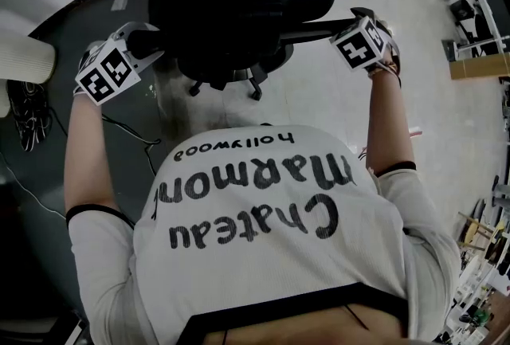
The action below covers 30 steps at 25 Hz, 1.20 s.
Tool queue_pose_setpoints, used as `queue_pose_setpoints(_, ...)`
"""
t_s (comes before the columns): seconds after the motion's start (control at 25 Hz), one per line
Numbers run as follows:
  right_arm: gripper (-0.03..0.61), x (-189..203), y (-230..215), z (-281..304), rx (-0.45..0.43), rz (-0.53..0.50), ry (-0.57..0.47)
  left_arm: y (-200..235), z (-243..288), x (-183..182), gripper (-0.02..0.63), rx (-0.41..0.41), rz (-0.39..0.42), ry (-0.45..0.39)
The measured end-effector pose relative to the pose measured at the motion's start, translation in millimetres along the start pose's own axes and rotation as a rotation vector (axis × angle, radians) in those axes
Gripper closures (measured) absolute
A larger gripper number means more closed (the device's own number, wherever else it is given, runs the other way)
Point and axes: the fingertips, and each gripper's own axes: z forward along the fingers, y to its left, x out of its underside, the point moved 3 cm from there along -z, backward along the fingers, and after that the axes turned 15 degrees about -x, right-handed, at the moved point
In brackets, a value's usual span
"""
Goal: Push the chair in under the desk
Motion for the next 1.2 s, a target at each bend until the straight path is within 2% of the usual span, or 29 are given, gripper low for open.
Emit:
queue_pose_setpoints(0.2, 0.279, 1.8, 1.0, -0.7, 0.017, 0.019, -0.046, 1.4, 0.7, 1.9, 0.455, -0.063, -0.046, 0.001)
queue_pose_setpoints(0.32, 0.216, 5.1, 5.9, 5.6, -0.028, 0.018, -0.088, 1.2, -0.7, 18.0, 0.394, -0.102, -0.081, 0.041)
queue_pose_setpoints(0.44, 0.204, 13.4, 4.8, -1.8, -0.048, 0.039, -0.093, 7.5, -18.8, 26.9, 0.365, -0.136, -0.182, 0.003)
queue_pose_setpoints(0.64, 0.207, 32.1, -4.0, -51.9, -0.021, 0.154, -0.135, 27.1, -66.2, 18.4, 0.371, -0.201, -0.388, -0.151)
queue_pose_setpoints(0.68, 0.236, 31.4, -4.5, -63.9, -0.005, 0.165, -0.162, 32.3, -77.1, 11.3, 0.376, -0.216, -0.437, -0.208)
queue_pose_setpoints(0.76, 0.347, 24.5, -5.7, -87.2, 0.021, 0.193, -0.25, 44.4, -100.9, -10.1, 0.401, -0.24, -0.546, -0.35)
queue_pose_setpoints(0.8, 0.357, 18.3, -4.8, -98.2, 0.02, 0.214, -0.309, 49.8, -112.6, -23.7, 0.411, -0.246, -0.592, -0.421)
queue_pose_setpoints(0.88, 0.357, 1.4, 1.6, -119.1, -0.004, 0.255, -0.436, 57.0, -133.1, -54.2, 0.43, -0.249, -0.635, -0.539)
queue_pose_setpoints(0.96, 0.362, -17.8, 11.3, -138.3, -0.034, 0.276, -0.554, 60.4, -147.6, -85.2, 0.448, -0.254, -0.631, -0.619)
queue_pose_setpoints(1.04, 0.395, -36.3, 20.8, -154.6, -0.052, 0.28, -0.653, 63.6, -155.8, -112.6, 0.46, -0.275, -0.643, -0.667)
queue_pose_setpoints(1.2, 0.428, -66.9, 40.5, -180.3, -0.071, 0.288, -0.807, 70.0, -162.1, -151.9, 0.493, -0.354, -0.758, -0.727)
